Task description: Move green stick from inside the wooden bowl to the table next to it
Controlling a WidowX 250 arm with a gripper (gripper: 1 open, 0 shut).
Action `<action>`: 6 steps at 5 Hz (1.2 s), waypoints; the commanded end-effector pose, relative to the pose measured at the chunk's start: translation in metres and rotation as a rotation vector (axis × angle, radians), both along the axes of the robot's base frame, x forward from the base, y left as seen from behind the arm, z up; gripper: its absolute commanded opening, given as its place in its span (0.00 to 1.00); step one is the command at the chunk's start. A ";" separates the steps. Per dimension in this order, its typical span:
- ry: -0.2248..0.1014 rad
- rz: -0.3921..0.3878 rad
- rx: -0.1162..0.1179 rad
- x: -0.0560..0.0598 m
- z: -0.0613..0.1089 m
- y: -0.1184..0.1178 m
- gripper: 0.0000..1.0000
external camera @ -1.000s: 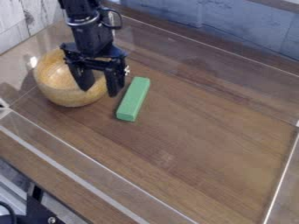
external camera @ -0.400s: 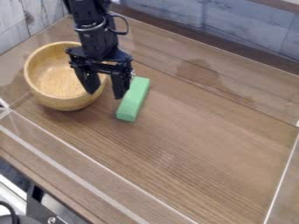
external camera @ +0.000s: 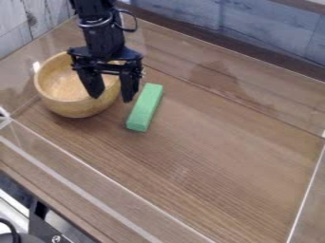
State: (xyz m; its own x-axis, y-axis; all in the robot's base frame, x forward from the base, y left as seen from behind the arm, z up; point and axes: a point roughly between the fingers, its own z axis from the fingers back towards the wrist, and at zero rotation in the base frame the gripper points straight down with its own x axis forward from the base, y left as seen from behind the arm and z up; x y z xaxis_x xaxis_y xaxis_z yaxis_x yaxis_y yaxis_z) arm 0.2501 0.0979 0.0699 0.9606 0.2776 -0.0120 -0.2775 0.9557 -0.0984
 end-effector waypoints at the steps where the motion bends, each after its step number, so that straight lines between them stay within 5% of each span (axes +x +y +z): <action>1: -0.044 0.012 0.025 0.016 0.000 0.016 1.00; 5: -0.043 -0.060 0.009 0.038 -0.012 0.038 1.00; 6: -0.042 -0.060 0.012 0.045 -0.003 0.033 1.00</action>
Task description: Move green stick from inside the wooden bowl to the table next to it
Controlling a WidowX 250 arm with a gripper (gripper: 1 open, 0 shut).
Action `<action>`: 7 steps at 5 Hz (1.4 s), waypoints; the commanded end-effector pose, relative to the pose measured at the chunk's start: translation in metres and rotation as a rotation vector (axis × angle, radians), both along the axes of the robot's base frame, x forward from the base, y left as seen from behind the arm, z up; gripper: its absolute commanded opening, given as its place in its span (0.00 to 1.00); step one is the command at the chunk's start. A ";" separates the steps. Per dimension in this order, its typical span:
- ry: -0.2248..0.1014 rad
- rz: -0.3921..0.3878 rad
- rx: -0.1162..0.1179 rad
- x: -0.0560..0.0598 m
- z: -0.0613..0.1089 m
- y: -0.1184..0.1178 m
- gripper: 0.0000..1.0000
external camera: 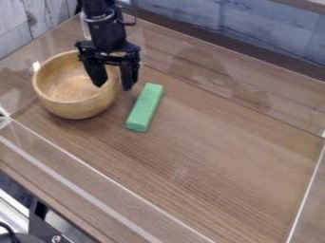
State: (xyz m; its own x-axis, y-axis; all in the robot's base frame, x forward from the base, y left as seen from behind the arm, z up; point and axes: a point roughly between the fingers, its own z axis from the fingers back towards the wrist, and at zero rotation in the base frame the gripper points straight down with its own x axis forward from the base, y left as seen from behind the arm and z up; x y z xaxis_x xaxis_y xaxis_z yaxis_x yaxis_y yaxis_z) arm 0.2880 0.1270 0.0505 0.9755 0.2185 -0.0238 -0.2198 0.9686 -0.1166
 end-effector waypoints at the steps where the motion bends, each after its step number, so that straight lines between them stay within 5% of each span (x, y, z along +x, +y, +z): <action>1: -0.048 -0.004 0.031 0.012 0.026 -0.003 1.00; 3: -0.037 -0.081 0.030 0.016 0.020 -0.052 1.00; 6: -0.026 -0.104 0.033 0.013 -0.008 -0.063 1.00; 7: -0.019 -0.087 0.032 0.014 -0.021 -0.067 0.00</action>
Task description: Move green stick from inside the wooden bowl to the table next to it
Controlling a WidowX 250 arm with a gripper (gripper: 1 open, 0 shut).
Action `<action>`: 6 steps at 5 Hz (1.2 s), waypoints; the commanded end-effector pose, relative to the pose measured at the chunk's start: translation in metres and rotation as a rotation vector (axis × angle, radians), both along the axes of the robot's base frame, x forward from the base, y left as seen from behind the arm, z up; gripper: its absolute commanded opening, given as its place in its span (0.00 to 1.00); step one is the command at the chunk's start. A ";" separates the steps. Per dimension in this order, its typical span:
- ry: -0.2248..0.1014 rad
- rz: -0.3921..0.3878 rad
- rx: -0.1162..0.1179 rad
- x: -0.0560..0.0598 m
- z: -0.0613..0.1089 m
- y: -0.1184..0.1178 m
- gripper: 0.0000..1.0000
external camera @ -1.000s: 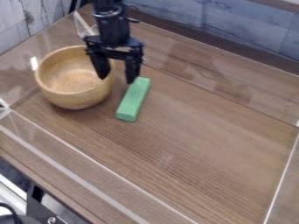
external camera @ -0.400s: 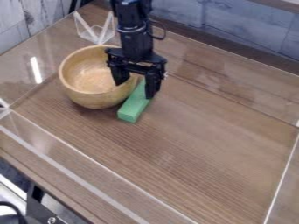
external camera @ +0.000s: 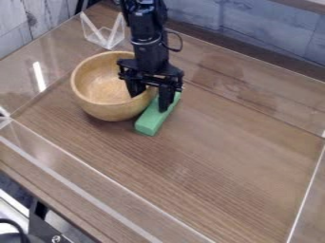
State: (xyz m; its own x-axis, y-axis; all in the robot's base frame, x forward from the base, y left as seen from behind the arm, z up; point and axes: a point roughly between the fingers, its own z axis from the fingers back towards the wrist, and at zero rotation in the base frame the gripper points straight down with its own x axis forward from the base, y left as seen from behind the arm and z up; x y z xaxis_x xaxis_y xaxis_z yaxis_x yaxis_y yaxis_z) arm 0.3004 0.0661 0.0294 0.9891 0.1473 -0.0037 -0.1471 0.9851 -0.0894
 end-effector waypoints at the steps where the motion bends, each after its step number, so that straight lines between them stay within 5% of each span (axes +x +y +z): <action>1: 0.000 0.013 0.002 0.004 -0.010 -0.010 0.00; 6: 0.032 -0.029 -0.020 -0.002 -0.025 -0.017 0.00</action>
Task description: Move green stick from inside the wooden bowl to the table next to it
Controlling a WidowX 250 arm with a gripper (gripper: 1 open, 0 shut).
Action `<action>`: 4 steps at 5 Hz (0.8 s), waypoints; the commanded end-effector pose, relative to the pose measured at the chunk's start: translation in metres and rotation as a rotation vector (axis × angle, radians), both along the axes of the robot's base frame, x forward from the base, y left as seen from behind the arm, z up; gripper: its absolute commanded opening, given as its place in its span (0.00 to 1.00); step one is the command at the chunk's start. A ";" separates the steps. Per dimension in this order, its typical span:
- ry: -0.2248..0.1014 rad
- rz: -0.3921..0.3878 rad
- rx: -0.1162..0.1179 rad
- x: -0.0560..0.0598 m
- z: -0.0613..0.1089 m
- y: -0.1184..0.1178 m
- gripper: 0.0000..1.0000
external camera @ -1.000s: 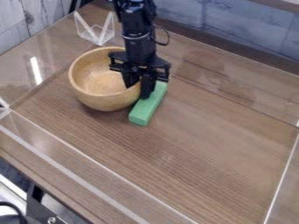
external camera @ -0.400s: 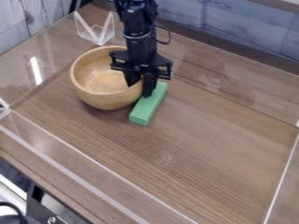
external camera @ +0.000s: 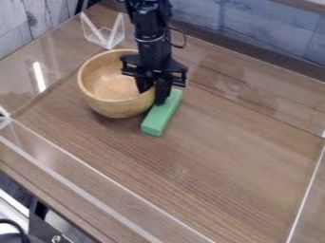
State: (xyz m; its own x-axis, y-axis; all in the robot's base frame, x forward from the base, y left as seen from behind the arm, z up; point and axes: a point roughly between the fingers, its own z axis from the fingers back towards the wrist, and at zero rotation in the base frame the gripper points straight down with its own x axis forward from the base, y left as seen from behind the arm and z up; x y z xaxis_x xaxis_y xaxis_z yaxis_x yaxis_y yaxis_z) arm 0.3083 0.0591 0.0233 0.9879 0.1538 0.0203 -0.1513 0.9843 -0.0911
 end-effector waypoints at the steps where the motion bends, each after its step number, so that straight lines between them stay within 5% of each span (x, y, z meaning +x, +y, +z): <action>1: 0.062 -0.064 -0.025 -0.012 -0.024 -0.004 0.00; 4: 0.080 -0.194 -0.040 -0.009 -0.022 -0.007 0.00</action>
State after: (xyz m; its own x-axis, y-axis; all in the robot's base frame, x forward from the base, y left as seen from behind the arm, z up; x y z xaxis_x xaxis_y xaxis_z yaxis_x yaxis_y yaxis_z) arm 0.3078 0.0619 0.0212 1.0000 -0.0022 0.0001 0.0022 0.9947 -0.1024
